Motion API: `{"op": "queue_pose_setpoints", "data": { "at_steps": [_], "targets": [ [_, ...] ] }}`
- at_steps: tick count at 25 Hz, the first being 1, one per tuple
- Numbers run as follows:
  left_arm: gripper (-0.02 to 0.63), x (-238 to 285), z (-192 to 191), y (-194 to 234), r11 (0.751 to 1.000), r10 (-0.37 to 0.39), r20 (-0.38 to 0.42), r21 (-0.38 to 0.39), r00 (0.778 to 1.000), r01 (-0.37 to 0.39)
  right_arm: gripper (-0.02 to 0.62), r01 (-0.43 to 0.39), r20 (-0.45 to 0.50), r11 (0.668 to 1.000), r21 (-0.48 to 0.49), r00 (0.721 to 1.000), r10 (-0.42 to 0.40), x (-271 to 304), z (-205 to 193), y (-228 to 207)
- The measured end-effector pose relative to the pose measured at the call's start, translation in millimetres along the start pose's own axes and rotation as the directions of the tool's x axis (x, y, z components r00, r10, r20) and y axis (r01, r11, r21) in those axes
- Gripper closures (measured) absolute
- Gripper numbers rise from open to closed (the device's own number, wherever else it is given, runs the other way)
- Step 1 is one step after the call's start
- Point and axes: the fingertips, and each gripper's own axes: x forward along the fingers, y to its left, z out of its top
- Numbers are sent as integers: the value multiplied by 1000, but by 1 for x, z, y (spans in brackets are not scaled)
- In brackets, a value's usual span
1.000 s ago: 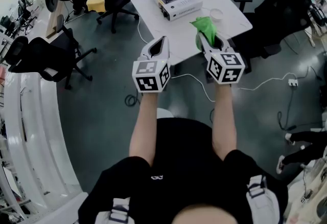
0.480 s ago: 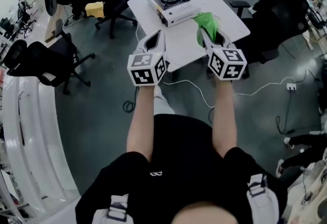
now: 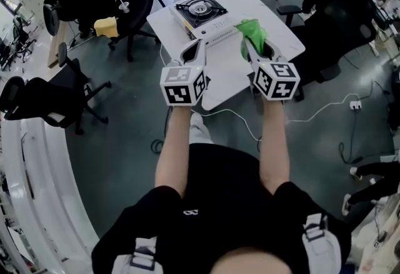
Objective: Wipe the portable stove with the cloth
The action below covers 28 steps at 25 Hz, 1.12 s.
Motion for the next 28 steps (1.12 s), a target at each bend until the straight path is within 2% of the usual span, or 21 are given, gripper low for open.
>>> {"op": "queue_pose_setpoints", "data": {
  "at_steps": [4, 7, 13, 18, 23, 28],
  "targets": [
    [609, 33, -12, 16, 1000, -17, -47, -5, 999, 17, 514, 50, -26, 998, 49, 999, -48, 25, -17, -20],
    [609, 58, -30, 29, 1000, -27, -98, -9, 995, 26, 514, 77, -83, 995, 70, 994, -71, 51, -43, -35],
    [609, 96, -54, 66, 999, -37, -183, -25, 982, 33, 514, 102, -149, 987, 128, 985, -82, 98, -75, -45],
    [609, 131, -69, 96, 997, -58, -211, -53, 976, 48, 512, 129, -122, 978, 163, 986, -110, 137, -82, -56],
    [609, 173, -81, 128, 993, -93, -239, -92, 966, 72, 512, 152, -88, 974, 168, 986, -139, 178, -85, -67],
    [609, 205, -102, 136, 978, -151, -259, -176, 954, 107, 512, 226, -183, 966, 126, 962, -202, 188, -104, -83]
  ]
}}
